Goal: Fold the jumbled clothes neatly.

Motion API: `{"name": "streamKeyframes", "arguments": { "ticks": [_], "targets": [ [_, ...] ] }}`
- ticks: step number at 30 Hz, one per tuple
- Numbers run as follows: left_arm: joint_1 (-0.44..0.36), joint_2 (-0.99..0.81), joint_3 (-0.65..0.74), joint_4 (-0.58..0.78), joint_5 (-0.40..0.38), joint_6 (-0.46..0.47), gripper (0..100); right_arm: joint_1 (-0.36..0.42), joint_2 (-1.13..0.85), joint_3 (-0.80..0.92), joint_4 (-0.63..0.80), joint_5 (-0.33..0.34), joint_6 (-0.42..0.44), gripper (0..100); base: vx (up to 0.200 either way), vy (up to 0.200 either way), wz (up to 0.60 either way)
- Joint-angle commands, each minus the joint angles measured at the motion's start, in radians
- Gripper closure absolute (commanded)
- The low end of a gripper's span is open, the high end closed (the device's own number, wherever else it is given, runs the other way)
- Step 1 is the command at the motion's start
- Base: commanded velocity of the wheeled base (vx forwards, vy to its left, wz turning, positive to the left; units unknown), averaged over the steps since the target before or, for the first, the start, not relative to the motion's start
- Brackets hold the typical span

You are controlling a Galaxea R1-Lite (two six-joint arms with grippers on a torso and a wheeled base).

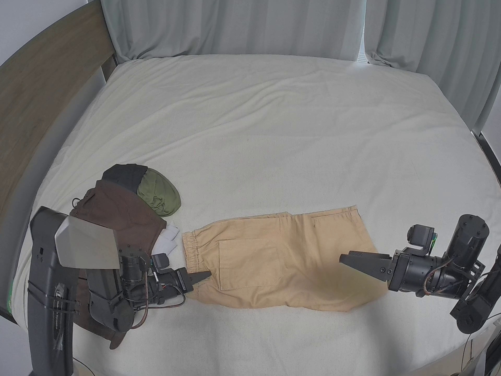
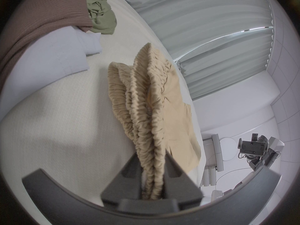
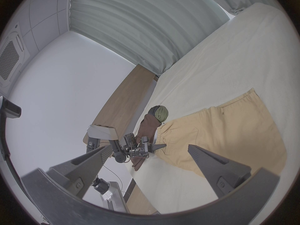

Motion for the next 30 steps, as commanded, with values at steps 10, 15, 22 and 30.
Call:
{"name": "streamKeyframes", "arguments": {
  "ticks": [10,15,22,30],
  "targets": [
    [0.012,-0.062,0.079,-0.005,-0.024,0.054,100,-0.001,0.014,0.004,0.000,0.000,0.001,0,0.000,0.000,0.00],
    [0.032,-0.106,0.125,-0.005,-0.050,0.110,100,-0.001,0.026,0.006,0.000,0.000,-0.001,0,0.000,0.000,0.00],
    [0.055,-0.166,0.170,-0.005,-0.057,0.121,100,-0.006,0.028,0.004,0.000,0.000,0.001,0,0.000,0.000,0.00],
    [0.082,-0.225,0.219,-0.003,-0.060,0.124,100,0.000,0.029,0.010,0.000,0.000,0.001,0,0.000,0.000,0.00]
  ]
}}
